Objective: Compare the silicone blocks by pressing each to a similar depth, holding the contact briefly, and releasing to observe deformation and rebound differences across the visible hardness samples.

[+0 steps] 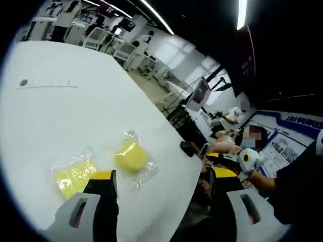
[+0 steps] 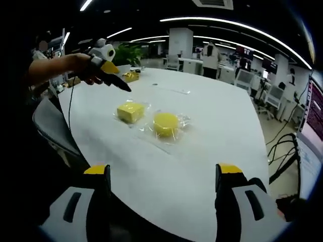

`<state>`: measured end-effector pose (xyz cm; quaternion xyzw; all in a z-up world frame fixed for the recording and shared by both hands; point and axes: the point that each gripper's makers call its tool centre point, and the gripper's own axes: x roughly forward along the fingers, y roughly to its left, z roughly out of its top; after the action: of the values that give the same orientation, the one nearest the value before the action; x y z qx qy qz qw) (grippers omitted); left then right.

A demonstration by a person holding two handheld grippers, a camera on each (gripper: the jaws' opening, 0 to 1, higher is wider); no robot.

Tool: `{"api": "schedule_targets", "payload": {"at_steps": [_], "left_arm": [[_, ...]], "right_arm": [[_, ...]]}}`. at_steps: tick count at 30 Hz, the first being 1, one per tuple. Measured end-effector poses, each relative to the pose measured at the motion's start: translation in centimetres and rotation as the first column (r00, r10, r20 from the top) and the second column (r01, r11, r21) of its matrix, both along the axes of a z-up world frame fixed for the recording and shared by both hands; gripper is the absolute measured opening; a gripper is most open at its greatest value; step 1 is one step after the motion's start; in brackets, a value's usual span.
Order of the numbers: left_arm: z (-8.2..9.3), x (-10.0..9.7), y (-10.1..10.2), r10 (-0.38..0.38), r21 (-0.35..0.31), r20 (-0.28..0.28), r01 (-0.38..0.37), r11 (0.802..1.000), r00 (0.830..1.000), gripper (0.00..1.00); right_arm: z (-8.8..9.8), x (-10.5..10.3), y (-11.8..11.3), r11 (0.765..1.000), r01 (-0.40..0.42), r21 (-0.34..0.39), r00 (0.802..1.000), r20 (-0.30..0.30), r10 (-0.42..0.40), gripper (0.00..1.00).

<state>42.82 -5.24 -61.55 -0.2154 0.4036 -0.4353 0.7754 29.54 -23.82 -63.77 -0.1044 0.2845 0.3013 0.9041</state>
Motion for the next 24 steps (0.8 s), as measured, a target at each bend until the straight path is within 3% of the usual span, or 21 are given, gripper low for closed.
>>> {"api": "schedule_targets", "payload": {"at_steps": [2,5,6,14,18,19,24], "left_arm": [[-1.3,0.9,-0.3,0.010,0.029,-0.023,-0.009,1.000,1.000,0.73],[-3.1,1.7,-1.4,0.035,0.026,-0.127,-0.032,0.999,0.991,0.74],[-3.3,2.1,-1.8,0.036,0.024,-0.115,-0.034,0.999,0.993,0.74],[-6.0,3.9,-4.2,0.088,0.064,-0.171,-0.078,0.995,0.981,0.71],[-8.0,5.2,-4.2,0.181,0.140,-0.164,-0.159,0.977,0.970,0.70],[-8.1,5.3,-4.4,0.184,0.135,-0.162,-0.163,0.977,0.969,0.67],[-9.7,6.9,-4.4,0.290,0.136,-0.185,-0.268,0.954,0.939,0.63]], "right_arm": [[-0.1,-0.2,-0.4,1.000,0.004,-0.004,1.000,-0.002,-0.004,0.78],[-0.2,-0.4,-1.0,1.000,0.014,-0.002,1.000,-0.009,-0.014,0.78],[-0.3,-0.4,-1.1,1.000,0.017,-0.001,1.000,-0.010,-0.017,0.78],[-0.7,-0.4,-2.3,1.000,0.026,-0.011,0.999,-0.028,-0.027,0.77],[-0.5,-0.2,-2.6,0.999,0.030,-0.013,0.999,-0.019,-0.031,0.76],[-0.4,-0.1,-2.6,0.999,0.030,-0.015,0.999,-0.016,-0.031,0.76],[-0.5,-0.2,-3.3,0.999,0.035,-0.026,0.999,-0.014,-0.036,0.75]]}}
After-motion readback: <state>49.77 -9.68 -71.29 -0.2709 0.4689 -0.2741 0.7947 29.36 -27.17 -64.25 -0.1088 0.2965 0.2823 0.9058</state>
